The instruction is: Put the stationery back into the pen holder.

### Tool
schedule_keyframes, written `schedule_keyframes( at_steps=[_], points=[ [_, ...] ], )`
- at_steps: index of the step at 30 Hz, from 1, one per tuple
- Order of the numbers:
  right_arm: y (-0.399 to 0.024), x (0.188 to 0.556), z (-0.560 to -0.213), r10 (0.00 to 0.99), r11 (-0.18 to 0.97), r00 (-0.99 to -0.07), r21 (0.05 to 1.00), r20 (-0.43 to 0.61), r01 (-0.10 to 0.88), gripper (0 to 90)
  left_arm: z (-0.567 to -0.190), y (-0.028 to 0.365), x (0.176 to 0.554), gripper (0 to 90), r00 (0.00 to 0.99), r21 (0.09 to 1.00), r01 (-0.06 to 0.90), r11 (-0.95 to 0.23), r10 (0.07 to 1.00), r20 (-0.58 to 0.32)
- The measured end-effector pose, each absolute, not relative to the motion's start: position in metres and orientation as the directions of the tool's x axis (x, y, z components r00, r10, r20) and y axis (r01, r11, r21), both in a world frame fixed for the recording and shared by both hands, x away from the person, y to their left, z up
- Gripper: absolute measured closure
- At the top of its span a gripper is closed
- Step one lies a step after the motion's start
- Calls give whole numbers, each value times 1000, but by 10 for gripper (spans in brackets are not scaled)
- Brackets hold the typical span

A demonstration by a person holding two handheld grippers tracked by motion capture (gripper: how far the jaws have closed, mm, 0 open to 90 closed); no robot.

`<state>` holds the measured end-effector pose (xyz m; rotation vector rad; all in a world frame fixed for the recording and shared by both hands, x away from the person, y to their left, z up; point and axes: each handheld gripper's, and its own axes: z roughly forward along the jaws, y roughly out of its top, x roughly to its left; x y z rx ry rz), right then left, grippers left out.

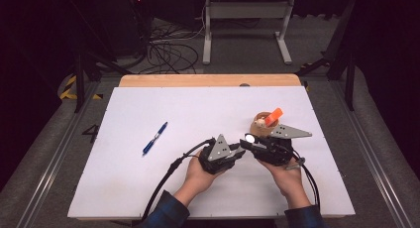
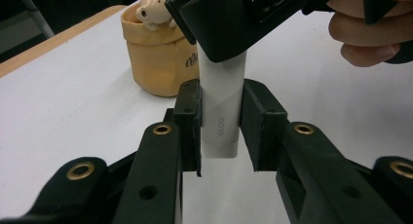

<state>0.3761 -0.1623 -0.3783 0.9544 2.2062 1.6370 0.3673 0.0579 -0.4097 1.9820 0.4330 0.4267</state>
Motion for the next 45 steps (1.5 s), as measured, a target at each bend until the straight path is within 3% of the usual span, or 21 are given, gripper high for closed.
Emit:
schedule_keyframes(
  at_steps=[8, 27, 45],
  points=[
    [-160, 373, -376, 633, 168, -758, 928, 158, 334, 659, -408, 60, 368, 693, 879, 904, 119, -411, 467, 97],
    [-176, 372, -364, 710, 129, -697, 956, 97, 264, 660, -401, 69, 370, 418, 868, 898, 137, -419, 487, 95],
    [-211, 381, -340, 781, 45, -617, 977, 97, 210, 661, -395, 94, 373, 286, 824, 903, 170, -394, 560, 90]
  ],
)
